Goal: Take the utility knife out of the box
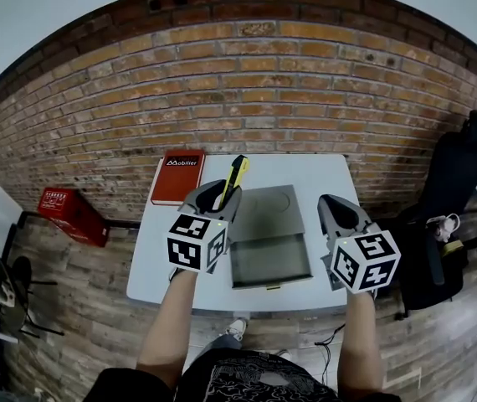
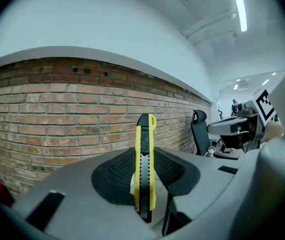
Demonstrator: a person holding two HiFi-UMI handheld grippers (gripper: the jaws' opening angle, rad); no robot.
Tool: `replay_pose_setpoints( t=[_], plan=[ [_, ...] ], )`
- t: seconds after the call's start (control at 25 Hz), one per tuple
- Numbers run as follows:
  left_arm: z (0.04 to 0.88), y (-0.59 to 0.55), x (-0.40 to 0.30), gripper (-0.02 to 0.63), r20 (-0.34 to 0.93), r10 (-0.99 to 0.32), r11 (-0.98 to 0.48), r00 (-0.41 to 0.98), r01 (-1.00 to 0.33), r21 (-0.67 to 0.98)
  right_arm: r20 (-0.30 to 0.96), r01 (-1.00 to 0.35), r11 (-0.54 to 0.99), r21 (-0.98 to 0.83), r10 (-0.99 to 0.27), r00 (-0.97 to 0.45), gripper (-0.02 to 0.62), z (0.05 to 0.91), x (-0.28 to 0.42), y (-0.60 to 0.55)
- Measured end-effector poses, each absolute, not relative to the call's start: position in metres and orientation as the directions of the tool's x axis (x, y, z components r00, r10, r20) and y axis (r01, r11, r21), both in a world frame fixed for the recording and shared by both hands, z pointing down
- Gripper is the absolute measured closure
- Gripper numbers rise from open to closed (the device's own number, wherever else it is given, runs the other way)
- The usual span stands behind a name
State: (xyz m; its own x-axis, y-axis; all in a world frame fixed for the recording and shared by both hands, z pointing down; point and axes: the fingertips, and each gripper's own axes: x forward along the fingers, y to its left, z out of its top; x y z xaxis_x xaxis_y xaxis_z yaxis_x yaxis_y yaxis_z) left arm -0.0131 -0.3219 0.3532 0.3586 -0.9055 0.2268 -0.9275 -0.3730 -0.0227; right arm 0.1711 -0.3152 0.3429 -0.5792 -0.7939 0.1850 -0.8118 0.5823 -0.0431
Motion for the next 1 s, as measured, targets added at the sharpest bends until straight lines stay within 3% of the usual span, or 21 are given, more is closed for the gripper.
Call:
replay_pose_setpoints(
  t=[1.0],
  plan=[
    [0.364, -0.309, -0.025, 0.479, 0.209, -0.928, -0.312, 0.308, -0.950, 0.018, 0.187, -0.799, 0.601, -0.026, -0.782, -0.594, 0.575, 0.344, 0.166, -0.314]
  ],
)
